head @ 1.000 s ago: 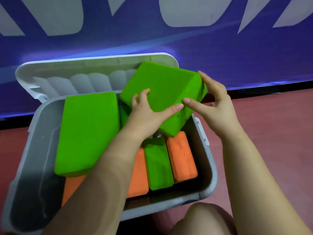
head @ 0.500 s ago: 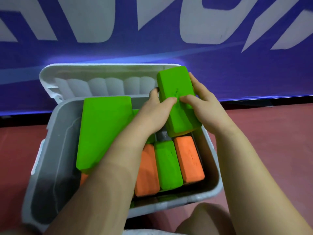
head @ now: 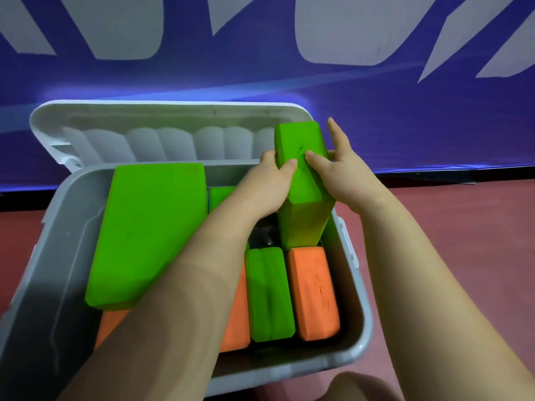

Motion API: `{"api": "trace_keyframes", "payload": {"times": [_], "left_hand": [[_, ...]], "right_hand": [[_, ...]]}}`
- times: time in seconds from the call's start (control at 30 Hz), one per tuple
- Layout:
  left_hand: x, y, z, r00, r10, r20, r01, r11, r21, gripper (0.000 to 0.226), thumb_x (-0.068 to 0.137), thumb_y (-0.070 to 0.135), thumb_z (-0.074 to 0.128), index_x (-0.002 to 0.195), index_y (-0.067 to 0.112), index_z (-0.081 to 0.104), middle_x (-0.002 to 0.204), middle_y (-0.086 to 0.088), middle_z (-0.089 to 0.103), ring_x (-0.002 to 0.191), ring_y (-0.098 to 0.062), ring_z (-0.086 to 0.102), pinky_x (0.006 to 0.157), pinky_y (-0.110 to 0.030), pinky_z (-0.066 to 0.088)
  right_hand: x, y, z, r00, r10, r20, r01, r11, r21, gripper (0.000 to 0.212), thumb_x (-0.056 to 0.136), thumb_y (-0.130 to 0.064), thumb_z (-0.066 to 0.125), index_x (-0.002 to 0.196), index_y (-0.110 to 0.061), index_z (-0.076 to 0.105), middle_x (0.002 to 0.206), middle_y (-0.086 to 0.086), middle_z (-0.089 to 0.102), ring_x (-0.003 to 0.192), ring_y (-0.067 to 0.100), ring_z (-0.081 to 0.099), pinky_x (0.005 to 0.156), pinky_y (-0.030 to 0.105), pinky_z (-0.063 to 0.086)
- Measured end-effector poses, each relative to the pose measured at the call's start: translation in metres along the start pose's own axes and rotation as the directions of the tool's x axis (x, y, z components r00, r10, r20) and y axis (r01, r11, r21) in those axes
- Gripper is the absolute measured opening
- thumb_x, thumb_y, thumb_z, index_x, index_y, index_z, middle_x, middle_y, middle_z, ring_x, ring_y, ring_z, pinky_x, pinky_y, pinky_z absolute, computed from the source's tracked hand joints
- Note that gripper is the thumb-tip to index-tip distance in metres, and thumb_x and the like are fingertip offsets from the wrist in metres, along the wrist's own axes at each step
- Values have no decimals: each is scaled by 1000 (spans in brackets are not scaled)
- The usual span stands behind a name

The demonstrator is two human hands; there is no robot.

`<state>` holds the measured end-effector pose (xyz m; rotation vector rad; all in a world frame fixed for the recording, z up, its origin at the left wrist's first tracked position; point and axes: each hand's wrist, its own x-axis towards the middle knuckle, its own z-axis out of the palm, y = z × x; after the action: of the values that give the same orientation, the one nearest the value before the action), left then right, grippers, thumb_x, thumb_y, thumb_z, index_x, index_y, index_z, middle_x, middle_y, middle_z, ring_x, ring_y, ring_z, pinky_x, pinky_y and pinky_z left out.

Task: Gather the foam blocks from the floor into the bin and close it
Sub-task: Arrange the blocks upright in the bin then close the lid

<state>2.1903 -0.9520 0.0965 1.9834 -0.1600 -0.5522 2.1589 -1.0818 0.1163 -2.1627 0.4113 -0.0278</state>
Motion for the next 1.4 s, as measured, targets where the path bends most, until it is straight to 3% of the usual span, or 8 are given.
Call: {"api": "trace_keyframes", "payload": {"times": [0.17,0.37,0.57,0.77,0.93,1.0,1.27,1.4], "left_hand": [[20,-3,8,997,-75,11,75,996,-54,41,96,40,43,130,17,41,105,-12,66,86,-35,67,74,-50,58],[41,-17,26,980,-181,81,188,979,-80,44,96,34,47,133,14,33,114,-11,61,94,-31,64,72,-44,57],[57,-18,39,952,-276,133,275,961,27,45,97,34,48,128,11,25,105,-18,56,81,-32,59,69,-45,53],[62,-46,33,959,-269,85,258,958,125,43,97,37,45,128,14,29,80,-9,54,68,-25,53,70,-42,50],[61,-55,32,962,-255,94,234,953,193,49,99,35,41,141,14,27,126,-15,58,96,-28,57,77,-35,44],[65,-57,36,963,-244,116,215,952,218,56,99,34,39,148,14,19,136,-14,53,115,-30,56,94,-35,45],[69,-55,64,946,-264,188,204,936,288,71,99,34,38,151,14,-7,143,-18,46,123,-33,52,104,-41,40],[73,-67,62,937,-271,219,207,939,275,72,99,32,38,151,14,-8,143,-17,45,121,-31,54,104,-41,41]], "right_hand": [[20,10,0,998,-58,39,66,967,-246,42,96,-34,46,138,-36,41,131,10,52,105,24,55,79,26,39],[34,30,-3,985,7,171,52,939,-339,49,93,-35,55,140,-34,42,139,2,50,122,22,51,98,28,41],[53,35,-11,966,38,254,133,773,-620,63,85,-48,61,142,-32,39,152,-2,34,145,23,17,116,52,17],[59,36,13,954,42,297,159,769,-619,64,83,-47,65,140,-30,43,148,-1,40,132,24,43,110,45,32],[60,31,16,922,61,382,204,763,-614,66,86,-42,63,144,-25,36,154,1,28,134,23,39,103,33,34],[62,34,11,904,107,413,179,783,-596,70,85,-39,65,146,-26,32,157,-2,22,136,20,38,103,28,33],[60,52,-2,887,224,404,98,764,-638,79,79,-41,70,146,-36,28,158,-7,18,142,21,28,113,53,24],[62,56,5,872,225,435,129,751,-647,78,84,-37,67,148,-33,24,160,-3,7,141,24,30,111,41,32]]}}
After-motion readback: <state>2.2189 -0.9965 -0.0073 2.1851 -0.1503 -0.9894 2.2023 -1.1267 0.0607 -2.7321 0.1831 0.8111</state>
